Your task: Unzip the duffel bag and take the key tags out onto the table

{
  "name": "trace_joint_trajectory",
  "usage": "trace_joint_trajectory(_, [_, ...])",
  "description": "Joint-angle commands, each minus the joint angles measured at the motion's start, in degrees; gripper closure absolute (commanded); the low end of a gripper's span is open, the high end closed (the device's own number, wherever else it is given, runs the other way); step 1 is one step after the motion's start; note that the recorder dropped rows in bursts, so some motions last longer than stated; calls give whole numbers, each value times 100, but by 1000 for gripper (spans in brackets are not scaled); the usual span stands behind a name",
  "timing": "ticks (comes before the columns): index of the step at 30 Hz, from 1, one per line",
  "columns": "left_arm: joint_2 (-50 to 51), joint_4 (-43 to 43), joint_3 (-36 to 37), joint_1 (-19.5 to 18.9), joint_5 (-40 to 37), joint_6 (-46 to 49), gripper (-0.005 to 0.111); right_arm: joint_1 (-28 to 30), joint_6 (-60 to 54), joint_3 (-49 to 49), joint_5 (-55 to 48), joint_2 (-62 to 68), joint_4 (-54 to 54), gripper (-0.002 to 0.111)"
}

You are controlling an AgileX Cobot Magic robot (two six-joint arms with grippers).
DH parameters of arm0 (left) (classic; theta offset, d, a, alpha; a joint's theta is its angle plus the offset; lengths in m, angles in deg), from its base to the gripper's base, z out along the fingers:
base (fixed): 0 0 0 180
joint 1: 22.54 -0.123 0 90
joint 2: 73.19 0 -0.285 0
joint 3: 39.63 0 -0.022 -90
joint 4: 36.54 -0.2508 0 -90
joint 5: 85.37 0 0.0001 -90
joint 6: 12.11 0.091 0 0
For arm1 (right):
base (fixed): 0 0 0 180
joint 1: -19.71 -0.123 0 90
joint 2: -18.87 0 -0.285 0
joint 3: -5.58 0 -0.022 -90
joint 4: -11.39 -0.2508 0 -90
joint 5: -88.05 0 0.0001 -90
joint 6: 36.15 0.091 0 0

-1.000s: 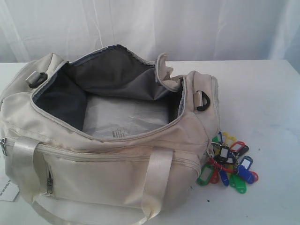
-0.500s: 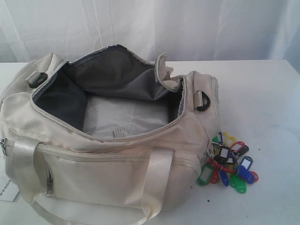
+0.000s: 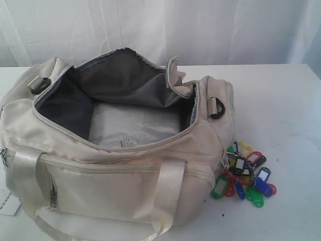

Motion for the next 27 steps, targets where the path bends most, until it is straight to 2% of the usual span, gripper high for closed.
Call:
trace_joint_trajectory(1, [-23,36,21,43,17,-42,107,13,23,16,310,-29,-25,108])
trace_joint_trajectory(14, [-23,36,21,43,17,-42,107,13,-40,16,50,-29,-25,108])
trace_joint_trajectory(20, [-23,36,21,43,17,-42,107,13,-1829,16,46,-29,-25,108])
trace_joint_trajectory(27, [-23,36,21,43,17,-42,107,13,-1921,16,35,-29,-25,108])
